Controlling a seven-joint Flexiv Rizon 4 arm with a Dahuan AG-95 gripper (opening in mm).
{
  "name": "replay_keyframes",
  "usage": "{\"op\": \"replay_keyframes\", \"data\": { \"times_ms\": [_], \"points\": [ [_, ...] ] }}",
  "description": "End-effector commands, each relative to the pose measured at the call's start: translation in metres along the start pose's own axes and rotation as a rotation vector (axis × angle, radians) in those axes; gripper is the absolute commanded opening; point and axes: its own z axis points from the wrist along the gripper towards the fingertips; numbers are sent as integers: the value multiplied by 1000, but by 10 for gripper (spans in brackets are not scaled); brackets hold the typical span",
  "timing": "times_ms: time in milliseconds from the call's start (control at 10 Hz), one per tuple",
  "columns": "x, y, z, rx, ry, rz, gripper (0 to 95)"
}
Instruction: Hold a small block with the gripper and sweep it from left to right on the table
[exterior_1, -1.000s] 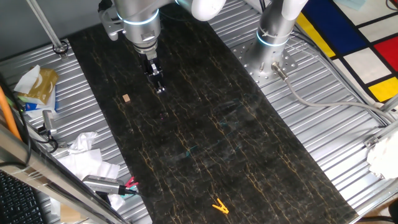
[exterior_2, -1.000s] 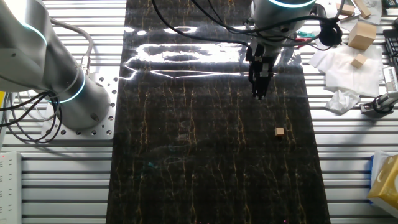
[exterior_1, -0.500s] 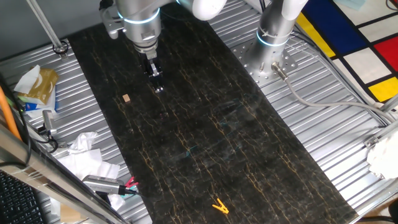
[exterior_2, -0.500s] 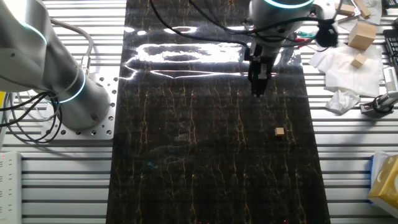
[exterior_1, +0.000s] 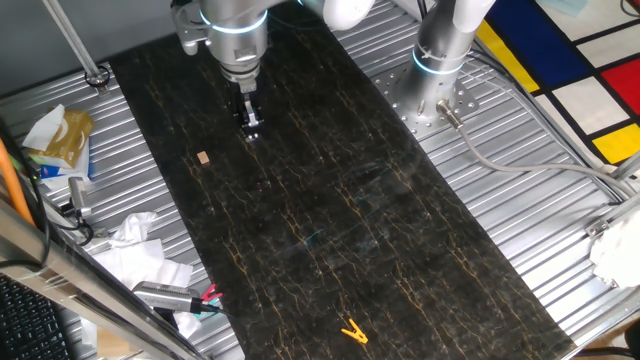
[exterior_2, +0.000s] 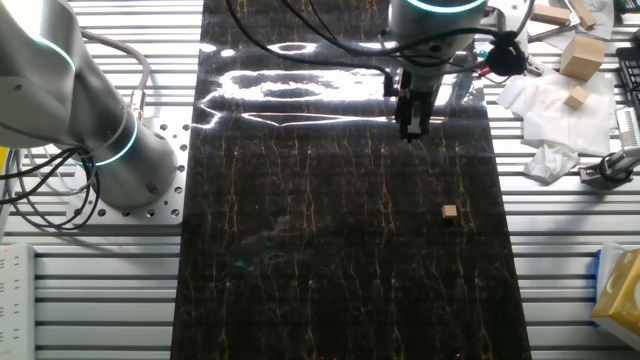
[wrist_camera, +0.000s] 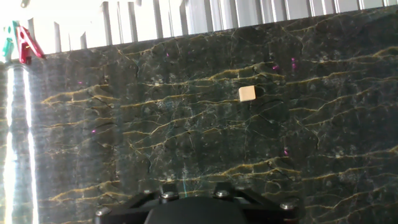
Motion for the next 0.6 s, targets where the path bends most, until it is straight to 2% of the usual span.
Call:
{"op": "replay_keyframes", "data": {
  "times_ms": [100, 600],
  "points": [
    [1, -1, -1, -4, 0, 2, 0],
    [1, 0, -1, -3, 2, 4, 0]
  ]
}}
